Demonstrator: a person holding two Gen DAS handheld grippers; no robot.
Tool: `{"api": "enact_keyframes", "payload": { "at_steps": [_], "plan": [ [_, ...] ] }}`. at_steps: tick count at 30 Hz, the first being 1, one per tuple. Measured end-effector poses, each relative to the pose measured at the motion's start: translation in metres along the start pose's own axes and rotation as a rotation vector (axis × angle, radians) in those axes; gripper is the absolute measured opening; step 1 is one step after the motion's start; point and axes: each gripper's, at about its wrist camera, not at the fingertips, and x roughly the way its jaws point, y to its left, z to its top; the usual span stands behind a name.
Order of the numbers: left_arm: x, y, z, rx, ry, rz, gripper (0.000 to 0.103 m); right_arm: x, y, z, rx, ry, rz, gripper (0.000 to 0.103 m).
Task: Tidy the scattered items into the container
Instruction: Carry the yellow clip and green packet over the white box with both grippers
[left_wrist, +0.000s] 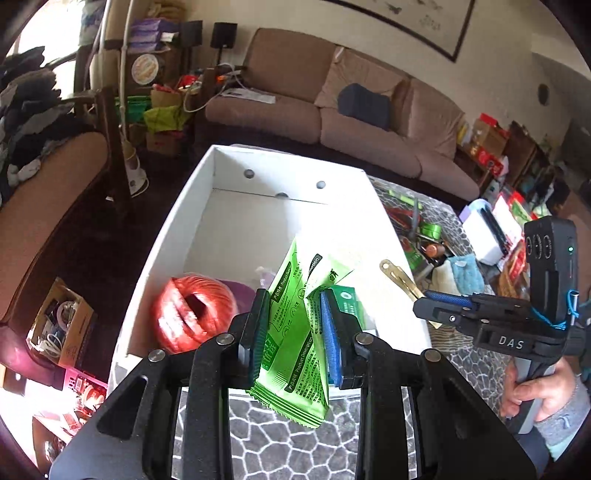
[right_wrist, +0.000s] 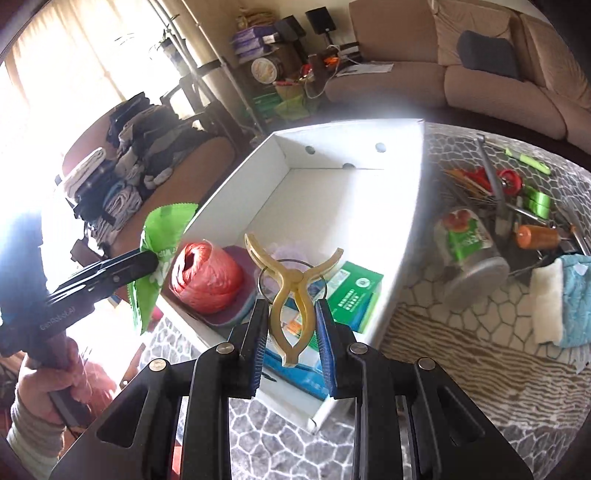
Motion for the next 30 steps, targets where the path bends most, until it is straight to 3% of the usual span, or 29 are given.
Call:
{"api": "enact_keyframes", "payload": {
  "at_steps": [5, 10, 16, 19, 20, 25, 29, 30],
  "plan": [
    [-0.014, 0.046, 0.004, -0.056, -0.029, 0.020, 0.026, 0.059, 0.036, 0.022, -0.021, 0.072, 0.042, 0.025],
    [-0.025, 0.065, 0.007, -0.072, -0.054, 0.009, 0.026, 0.119, 0.060, 0.027, 0.057, 0.207, 0.137, 0.025],
    [-0.025, 0.069, 0.007, -0.067, -0.059, -0.015, 0.027, 0.142, 0.048, 0.014, 0.248, 0.249, 0.232, 0.028],
    [-0.024, 0.064, 0.006, -0.063, -0.055, -0.021, 0.027, 0.154, 0.049, 0.012, 0.226, 0.303, 0.198, 0.032],
    [-0.025, 0.063, 0.005, -0.063, -0.056, -0.025, 0.027, 0.155, 0.050, 0.011, 0.214, 0.312, 0.186, 0.038],
    [-0.026, 0.053, 0.004, -0.046, -0.045, -0.039, 0.027, 0.132, 0.050, 0.019, 0.164, 0.296, 0.156, 0.044],
    [-0.020, 0.032, 0.004, -0.009, -0.026, -0.055, 0.027, 0.084, 0.044, 0.033, 0.134, 0.198, 0.156, 0.046],
    [-0.017, 0.025, 0.004, -0.002, -0.022, -0.063, 0.027, 0.071, 0.039, 0.036, 0.135, 0.169, 0.156, 0.052]
  ]
}}
